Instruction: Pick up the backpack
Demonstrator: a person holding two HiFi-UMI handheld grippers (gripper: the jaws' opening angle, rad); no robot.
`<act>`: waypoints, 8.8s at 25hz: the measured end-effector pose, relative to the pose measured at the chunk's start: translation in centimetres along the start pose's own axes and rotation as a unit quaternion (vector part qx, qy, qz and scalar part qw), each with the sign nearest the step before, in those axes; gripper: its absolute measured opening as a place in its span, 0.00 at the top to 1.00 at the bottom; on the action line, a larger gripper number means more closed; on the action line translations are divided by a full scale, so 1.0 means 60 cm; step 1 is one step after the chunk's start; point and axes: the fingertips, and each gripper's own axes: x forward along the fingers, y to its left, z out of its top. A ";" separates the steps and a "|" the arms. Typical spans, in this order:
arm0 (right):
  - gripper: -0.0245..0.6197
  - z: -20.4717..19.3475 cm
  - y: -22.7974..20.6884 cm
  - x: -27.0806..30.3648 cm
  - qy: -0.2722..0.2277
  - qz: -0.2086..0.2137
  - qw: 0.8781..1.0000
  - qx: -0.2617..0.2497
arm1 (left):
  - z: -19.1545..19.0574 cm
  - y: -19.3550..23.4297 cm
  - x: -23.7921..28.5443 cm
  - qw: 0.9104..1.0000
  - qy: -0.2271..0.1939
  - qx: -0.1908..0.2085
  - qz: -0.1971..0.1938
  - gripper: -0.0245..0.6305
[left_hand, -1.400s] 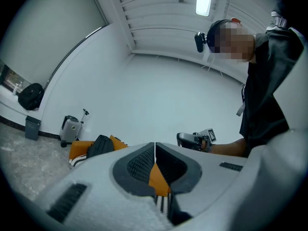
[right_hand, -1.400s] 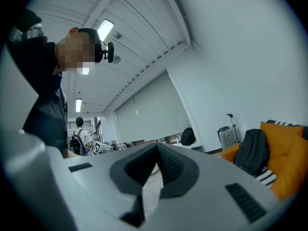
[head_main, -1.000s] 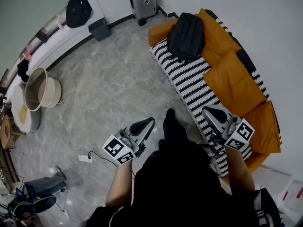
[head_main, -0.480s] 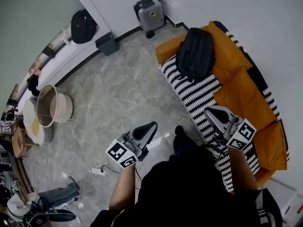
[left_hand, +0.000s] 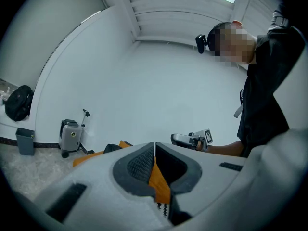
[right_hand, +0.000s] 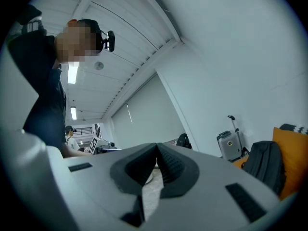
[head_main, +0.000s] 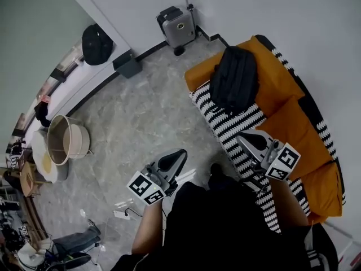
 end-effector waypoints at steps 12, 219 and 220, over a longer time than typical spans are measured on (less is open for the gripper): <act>0.92 0.010 -0.094 0.041 0.001 -0.065 0.998 0.004 | 0.031 0.120 0.081 0.998 0.017 -0.002 -0.056 0.92; 0.90 -0.268 -0.972 0.048 0.253 -0.372 0.890 0.068 | -0.318 0.644 0.902 0.907 0.362 0.066 -0.203 0.88; 0.90 -0.266 -0.963 0.046 0.248 -0.375 0.891 0.067 | -0.316 0.638 0.896 0.907 0.362 0.065 -0.204 0.88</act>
